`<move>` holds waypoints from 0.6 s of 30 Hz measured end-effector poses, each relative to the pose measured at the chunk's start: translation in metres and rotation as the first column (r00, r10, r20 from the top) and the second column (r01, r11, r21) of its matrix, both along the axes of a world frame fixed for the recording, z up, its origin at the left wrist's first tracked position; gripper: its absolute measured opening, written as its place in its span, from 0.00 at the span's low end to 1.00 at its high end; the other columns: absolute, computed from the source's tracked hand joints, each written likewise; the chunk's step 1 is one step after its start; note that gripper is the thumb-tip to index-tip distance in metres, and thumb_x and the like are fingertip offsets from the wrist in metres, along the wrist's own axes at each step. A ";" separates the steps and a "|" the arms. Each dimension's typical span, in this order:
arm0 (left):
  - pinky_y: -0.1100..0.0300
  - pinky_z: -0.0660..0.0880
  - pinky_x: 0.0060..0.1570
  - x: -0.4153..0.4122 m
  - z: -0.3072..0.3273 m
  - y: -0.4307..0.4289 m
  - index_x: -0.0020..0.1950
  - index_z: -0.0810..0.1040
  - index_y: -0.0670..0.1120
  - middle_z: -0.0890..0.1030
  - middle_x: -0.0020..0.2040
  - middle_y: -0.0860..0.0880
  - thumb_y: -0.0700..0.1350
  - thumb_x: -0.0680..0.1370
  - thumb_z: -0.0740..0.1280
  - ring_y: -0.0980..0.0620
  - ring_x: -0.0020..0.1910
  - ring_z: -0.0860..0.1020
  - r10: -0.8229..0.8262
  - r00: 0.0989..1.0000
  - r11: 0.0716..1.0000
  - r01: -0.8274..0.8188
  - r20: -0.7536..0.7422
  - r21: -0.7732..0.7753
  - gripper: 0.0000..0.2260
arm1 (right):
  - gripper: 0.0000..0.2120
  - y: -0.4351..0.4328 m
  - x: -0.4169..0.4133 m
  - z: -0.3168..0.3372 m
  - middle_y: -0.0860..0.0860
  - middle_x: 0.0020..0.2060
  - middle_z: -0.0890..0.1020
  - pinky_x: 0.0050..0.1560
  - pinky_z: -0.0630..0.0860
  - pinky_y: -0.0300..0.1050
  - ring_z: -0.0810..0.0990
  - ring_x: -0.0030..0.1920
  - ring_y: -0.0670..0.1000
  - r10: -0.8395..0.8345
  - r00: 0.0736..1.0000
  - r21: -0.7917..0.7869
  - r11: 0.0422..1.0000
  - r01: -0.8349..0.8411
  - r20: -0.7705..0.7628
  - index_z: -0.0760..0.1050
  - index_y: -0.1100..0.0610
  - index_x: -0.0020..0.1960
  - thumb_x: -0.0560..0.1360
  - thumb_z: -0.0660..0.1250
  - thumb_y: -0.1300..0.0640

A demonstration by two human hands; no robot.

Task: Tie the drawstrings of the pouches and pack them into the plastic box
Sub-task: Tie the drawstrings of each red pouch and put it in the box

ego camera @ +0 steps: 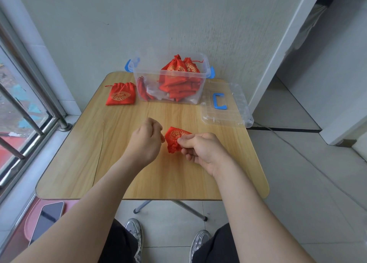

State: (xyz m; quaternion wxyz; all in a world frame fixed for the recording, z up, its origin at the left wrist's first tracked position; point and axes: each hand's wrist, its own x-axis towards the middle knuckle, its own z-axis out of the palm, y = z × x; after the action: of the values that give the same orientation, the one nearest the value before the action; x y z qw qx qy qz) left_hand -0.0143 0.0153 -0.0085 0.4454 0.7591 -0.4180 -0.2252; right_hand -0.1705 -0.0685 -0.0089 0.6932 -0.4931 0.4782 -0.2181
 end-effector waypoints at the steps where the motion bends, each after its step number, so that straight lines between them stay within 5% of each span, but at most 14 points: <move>1: 0.57 0.72 0.44 -0.002 0.001 0.001 0.54 0.77 0.47 0.84 0.45 0.49 0.48 0.87 0.55 0.52 0.47 0.81 -0.042 0.999 0.999 0.042 0.010 0.004 0.12 | 0.06 0.001 0.001 0.000 0.55 0.38 0.86 0.39 0.78 0.43 0.82 0.37 0.50 0.006 1.000 -0.005 1.000 -0.006 -0.008 0.85 0.62 0.51 0.75 0.77 0.65; 7: 0.69 0.70 0.36 -0.010 0.000 0.003 0.50 0.74 0.47 0.83 0.38 0.51 0.54 0.87 0.59 0.60 0.37 0.78 -0.280 0.950 0.960 0.274 0.138 0.061 0.14 | 0.06 0.004 0.004 -0.003 0.55 0.38 0.86 0.40 0.78 0.44 0.82 0.38 0.50 0.081 0.995 -0.043 0.996 -0.083 -0.053 0.87 0.61 0.49 0.73 0.79 0.62; 13: 0.56 0.72 0.39 0.001 -0.004 0.001 0.48 0.71 0.46 0.81 0.41 0.47 0.49 0.88 0.59 0.50 0.40 0.77 -0.243 0.951 0.970 0.231 0.194 0.083 0.11 | 0.05 0.005 0.002 -0.004 0.55 0.37 0.87 0.44 0.79 0.44 0.83 0.39 0.50 0.094 0.992 -0.128 0.986 -0.104 -0.079 0.88 0.59 0.49 0.73 0.81 0.62; 18: 0.60 0.70 0.38 0.006 -0.004 0.002 0.49 0.72 0.44 0.80 0.42 0.48 0.50 0.88 0.59 0.51 0.41 0.77 -0.213 0.955 0.975 0.192 0.207 0.117 0.12 | 0.01 0.008 0.002 0.001 0.53 0.36 0.87 0.45 0.80 0.44 0.83 0.39 0.48 0.126 0.963 -0.275 0.942 -0.191 -0.236 0.87 0.54 0.45 0.76 0.78 0.58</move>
State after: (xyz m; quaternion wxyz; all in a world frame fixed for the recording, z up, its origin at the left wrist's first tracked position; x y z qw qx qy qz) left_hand -0.0082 0.0173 -0.0126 0.3348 0.7528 -0.5285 -0.2047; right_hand -0.1683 -0.0609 -0.0078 0.5713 -0.6488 0.4710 -0.1756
